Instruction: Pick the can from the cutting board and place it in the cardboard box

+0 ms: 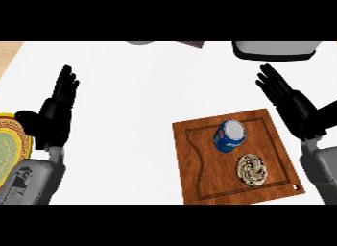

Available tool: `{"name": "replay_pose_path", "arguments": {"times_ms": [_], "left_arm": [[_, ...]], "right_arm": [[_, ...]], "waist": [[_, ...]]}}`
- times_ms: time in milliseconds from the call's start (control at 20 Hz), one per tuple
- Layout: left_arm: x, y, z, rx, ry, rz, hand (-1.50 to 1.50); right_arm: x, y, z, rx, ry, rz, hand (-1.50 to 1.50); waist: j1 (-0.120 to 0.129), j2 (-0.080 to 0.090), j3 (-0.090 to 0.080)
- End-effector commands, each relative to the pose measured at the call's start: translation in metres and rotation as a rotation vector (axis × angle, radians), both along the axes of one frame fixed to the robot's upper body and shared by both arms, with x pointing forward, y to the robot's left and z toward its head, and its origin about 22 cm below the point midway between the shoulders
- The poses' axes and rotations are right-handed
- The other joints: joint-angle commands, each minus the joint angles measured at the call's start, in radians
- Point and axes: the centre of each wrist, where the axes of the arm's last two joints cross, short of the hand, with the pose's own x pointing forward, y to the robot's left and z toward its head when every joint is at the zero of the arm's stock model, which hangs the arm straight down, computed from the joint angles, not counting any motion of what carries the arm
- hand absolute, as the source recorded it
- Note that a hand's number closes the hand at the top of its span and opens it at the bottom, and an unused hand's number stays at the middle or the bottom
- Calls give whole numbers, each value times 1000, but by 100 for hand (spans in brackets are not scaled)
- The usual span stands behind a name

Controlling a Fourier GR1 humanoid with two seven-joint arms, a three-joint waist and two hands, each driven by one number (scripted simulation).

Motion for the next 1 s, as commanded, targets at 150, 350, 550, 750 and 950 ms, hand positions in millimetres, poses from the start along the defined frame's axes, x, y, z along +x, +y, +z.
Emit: {"name": "replay_pose_path", "arguments": {"times_ms": [150,350,550,750,950], "left_arm": [[-27,40,-34,215,142,10,0],[-36,60,-44,262,231,26,0],[-46,62,-46,315,235,-52,0],[-43,55,-50,319,238,-92,0],[-44,56,-55,324,227,-110,0]], "right_arm": [[-46,-61,-8,-52,-409,-272,-150],[-76,-123,-26,-140,-437,-763,-150],[-120,-105,-66,-119,-764,-796,-150],[-173,-88,-87,-391,-838,-629,-150],[-235,-83,-91,-609,-711,-627,-150]], "waist": [[-109,-26,-6],[-198,-13,-4],[-122,-23,-4],[-91,-16,-13],[-79,-13,-16]]}}
